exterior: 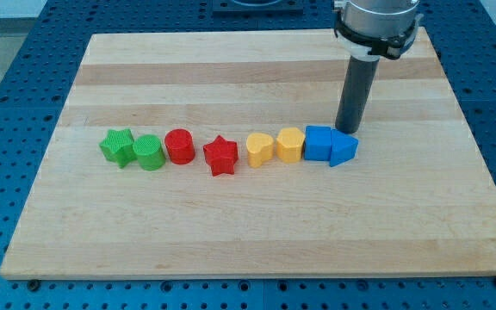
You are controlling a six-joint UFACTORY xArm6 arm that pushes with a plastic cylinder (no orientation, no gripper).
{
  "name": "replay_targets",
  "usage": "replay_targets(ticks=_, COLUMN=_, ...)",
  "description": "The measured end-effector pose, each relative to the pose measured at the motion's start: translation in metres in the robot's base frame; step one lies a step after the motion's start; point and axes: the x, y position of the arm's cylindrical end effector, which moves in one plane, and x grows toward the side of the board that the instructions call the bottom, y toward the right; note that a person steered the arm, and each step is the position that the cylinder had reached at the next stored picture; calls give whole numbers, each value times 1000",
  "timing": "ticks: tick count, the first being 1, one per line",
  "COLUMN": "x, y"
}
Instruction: Move your arm away from the blue triangle
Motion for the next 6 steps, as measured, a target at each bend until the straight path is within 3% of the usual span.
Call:
replay_targets(ticks=2, x=-14, y=1)
replay_targets(ticks=3, x=-65, y=-18)
replay_targets(ticks=4, x=-94, y=-80)
replay_targets(ticks=5, x=-84, y=-160)
replay_targets(ticks=6, x=-73, y=-201)
